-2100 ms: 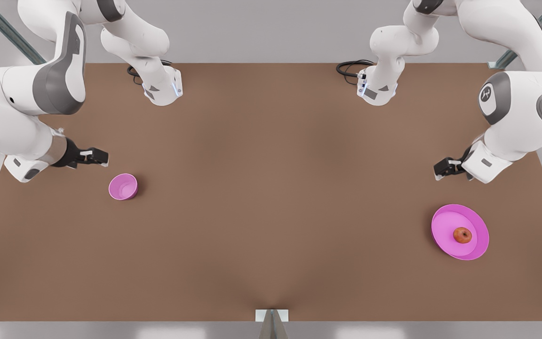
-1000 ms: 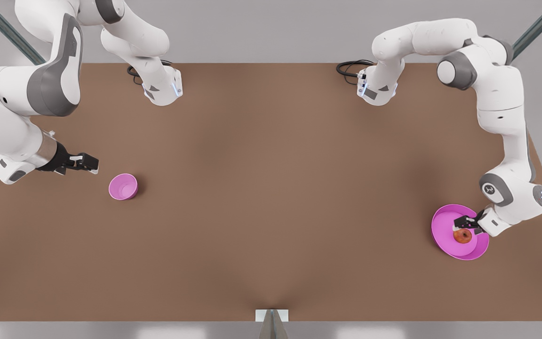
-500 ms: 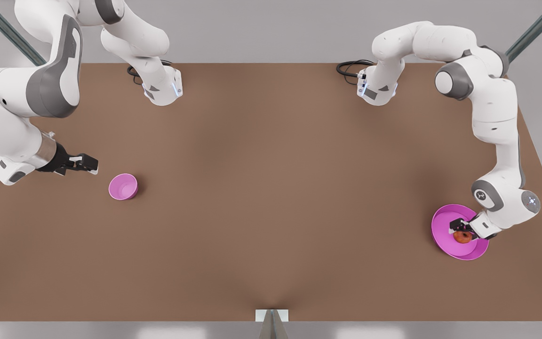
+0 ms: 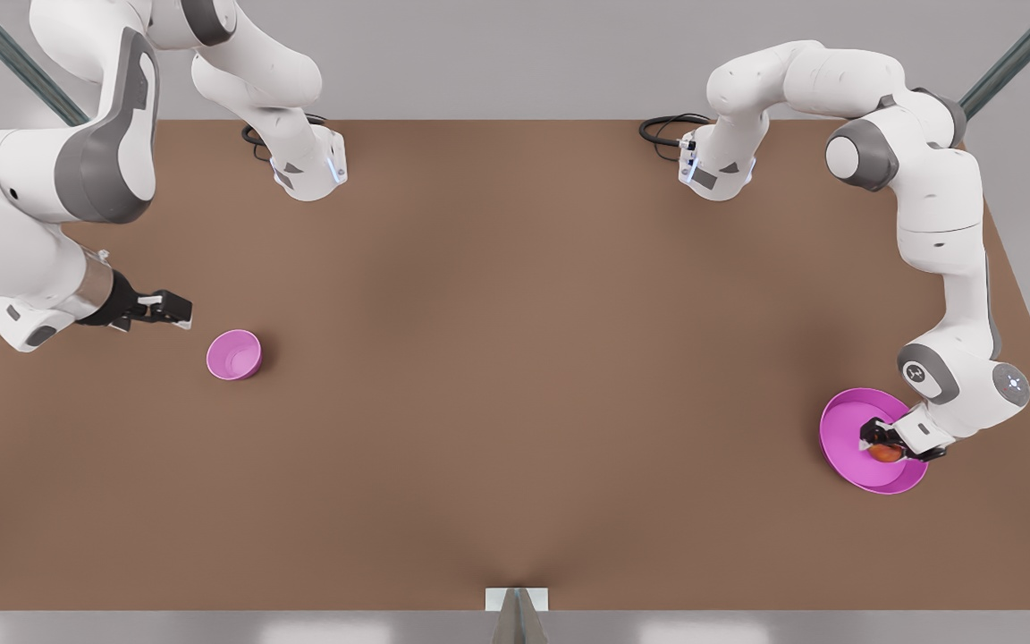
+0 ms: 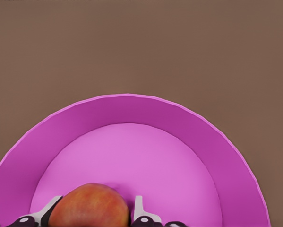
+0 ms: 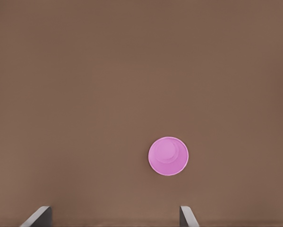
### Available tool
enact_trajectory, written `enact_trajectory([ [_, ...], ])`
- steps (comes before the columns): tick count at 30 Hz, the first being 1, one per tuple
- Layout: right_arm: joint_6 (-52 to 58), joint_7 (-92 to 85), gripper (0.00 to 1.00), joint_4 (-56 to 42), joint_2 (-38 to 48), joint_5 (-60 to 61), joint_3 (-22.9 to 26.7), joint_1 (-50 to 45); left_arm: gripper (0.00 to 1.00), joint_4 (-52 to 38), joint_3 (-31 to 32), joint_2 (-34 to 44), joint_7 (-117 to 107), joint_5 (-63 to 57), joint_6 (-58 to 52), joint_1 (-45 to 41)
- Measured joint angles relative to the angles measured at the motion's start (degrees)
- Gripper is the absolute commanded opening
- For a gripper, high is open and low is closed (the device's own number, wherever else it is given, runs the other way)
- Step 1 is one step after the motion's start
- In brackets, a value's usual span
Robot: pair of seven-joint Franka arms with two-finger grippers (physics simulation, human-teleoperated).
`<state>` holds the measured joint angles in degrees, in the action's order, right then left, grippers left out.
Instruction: Use the left arm to pick up the apple from the plate, transfer it to the gripper of the right arm, and then use the right arm to place it into the bowl
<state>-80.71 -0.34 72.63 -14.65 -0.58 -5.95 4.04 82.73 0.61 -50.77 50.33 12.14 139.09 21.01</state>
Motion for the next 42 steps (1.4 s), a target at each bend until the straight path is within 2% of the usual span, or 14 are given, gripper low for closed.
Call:
enact_trajectory([
  [9, 0.7, 0.1, 1.0, 0.0, 0.0, 0.0, 0.0, 0.0, 0.67, 0.0, 0.0, 0.2, 0.8, -0.2, 0.2, -0.2],
  [13, 0.9, 0.0, 1.0, 0.0, 0.0, 0.0, 0.0, 0.2, 0.66, 0.0, 0.0, 1.5, 0.4, -0.3, 0.2, -1.2],
  [15, 0.9, 0.0, 1.0, 0.0, 0.0, 0.0, 0.1, 0.2, 0.66, 0.3, 0.4, 4.4, -0.2, -0.2, -1.0, -2.2],
  [18, 0.9, -0.1, 1.0, 0.0, 0.0, 0.1, 0.2, 0.2, 0.66, 1.0, 4.6, 9.8, -1.4, 0.0, -5.3, -3.0],
  [22, 0.9, -0.2, 1.0, 0.0, -0.1, 0.1, 0.3, 0.3, 0.65, 1.9, 16.7, 12.5, -2.1, 2.1, -12.0, -2.5],
  [26, 0.7, -0.2, 1.0, -0.1, -0.1, 0.3, 0.1, 0.3, 0.64, 3.6, 26.7, 12.0, -1.5, 12.3, -15.3, -7.4],
  [28, 0.2, -0.1, 1.0, -0.1, -0.8, 2.8, -0.1, 0.0, 0.64, 4.4, 28.1, 11.0, 0.2, 21.7, -15.1, -11.9],
  [29, -0.1, -0.1, 1.0, -0.1, -1.3, 5.3, -0.1, 0.0, 0.6, 5.4, 28.4, 10.8, 1.6, 27.3, -14.4, -14.2],
  [34, -1.9, 0.2, 1.0, 0.2, -5.8, 23.2, 0.2, 0.2, 0.55, 6.3, 28.6, 9.0, 11.7, 55.2, -9.4, -25.7],
  [36, -3.5, 0.5, 1.0, 0.3, -8.6, 30.4, -0.4, -1.1, 0.49, 3.6, 28.7, 7.2, 16.0, 63.0, -5.8, -30.7],
  [39, -6.2, 1.1, 1.0, 1.5, -13.9, 42.8, -0.7, -2.9, 0.49, -5.2, 28.7, 1.7, 21.6, 69.3, 0.5, -37.6],
  [42, -8.9, 1.3, 1.0, 3.6, -16.4, 51.3, -2.0, -3.2, 0.49, -12.7, 28.5, -3.0, 26.5, 72.1, 5.6, -40.8],
])
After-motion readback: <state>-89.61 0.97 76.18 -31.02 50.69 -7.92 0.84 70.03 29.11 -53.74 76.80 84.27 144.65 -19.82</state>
